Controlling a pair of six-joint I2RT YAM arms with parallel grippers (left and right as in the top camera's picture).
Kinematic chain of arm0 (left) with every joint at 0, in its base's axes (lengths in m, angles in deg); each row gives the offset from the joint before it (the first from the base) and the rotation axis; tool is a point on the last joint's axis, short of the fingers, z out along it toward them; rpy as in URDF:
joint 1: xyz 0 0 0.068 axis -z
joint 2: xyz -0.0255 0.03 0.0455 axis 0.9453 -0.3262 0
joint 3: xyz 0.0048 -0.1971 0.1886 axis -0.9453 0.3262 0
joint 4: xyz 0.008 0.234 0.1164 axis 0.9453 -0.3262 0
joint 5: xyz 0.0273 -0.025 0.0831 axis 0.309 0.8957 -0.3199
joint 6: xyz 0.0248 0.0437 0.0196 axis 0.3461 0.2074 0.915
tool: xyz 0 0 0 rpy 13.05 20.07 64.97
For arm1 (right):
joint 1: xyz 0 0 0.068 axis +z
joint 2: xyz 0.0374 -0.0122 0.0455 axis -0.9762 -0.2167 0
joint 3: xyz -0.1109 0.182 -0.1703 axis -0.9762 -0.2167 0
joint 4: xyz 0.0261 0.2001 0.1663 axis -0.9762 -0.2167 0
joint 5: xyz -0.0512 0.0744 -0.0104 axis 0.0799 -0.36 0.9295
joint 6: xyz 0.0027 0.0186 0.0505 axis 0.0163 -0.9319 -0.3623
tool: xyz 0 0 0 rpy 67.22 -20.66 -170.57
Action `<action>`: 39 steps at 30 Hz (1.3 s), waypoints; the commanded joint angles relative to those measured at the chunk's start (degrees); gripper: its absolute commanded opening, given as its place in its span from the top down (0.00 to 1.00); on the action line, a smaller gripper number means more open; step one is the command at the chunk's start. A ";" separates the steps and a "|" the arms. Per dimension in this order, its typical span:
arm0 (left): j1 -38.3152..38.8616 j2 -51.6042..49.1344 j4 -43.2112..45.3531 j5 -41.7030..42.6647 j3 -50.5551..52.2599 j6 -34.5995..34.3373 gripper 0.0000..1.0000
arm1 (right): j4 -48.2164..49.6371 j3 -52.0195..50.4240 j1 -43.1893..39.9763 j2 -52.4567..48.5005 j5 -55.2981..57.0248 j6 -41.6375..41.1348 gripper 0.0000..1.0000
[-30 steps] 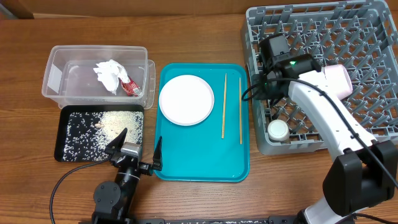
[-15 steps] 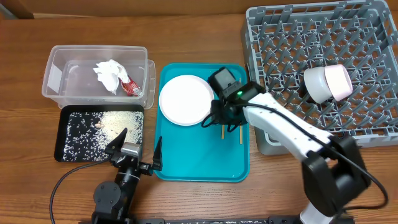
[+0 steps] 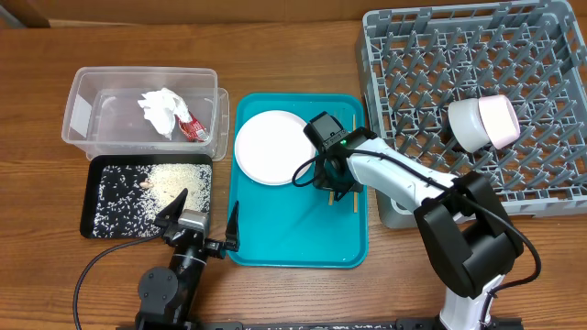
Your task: Sort waste into correct bins and load items into the dishwasher
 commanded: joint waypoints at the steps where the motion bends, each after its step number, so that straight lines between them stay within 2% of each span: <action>1: -0.35 0.55 -0.07 0.79 0.20 0.68 0.00 | -1.57 0.48 -0.63 -0.42 -1.11 -0.20 0.96; 8: -0.35 0.55 -0.07 0.81 0.20 0.70 0.00 | -5.05 5.90 -3.10 10.01 3.10 9.64 0.96; 14: -0.35 0.55 -0.07 0.81 0.20 0.70 0.00 | -3.30 7.67 -10.29 18.08 8.35 18.27 0.96; 20: -0.35 0.55 -0.07 0.81 0.20 0.68 0.00 | -2.58 7.50 -17.33 16.61 8.35 35.82 0.96; 25: -0.35 0.55 -0.07 0.81 0.20 0.70 0.00 | -4.68 7.50 -19.12 13.62 7.26 39.04 0.96; 26: -0.35 0.55 -0.07 0.81 0.20 0.68 0.00 | -5.20 7.50 -19.04 13.46 7.28 39.01 0.93; 27: -0.35 0.55 -0.07 0.81 0.20 0.70 0.00 | -5.57 7.52 -18.69 13.46 7.28 38.99 0.80; 28: -0.35 0.55 -0.07 0.81 0.20 0.68 0.00 | -6.03 7.69 -18.29 13.66 7.30 38.99 0.56; 30: -0.35 0.55 -0.07 0.81 0.20 0.70 0.00 | -7.28 8.39 -17.18 14.29 7.28 38.05 0.37; 33: -0.35 0.55 -0.07 0.81 0.20 0.70 0.00 | -8.59 9.66 -14.27 16.06 4.33 33.83 0.32; 35: -0.35 0.55 -0.07 0.81 0.20 0.70 0.00 | -8.52 9.66 -12.20 16.98 0.44 33.44 0.33; 39: -0.35 0.55 -0.07 0.81 0.20 0.70 0.00 | -8.17 8.02 -5.40 15.89 -0.61 23.96 0.38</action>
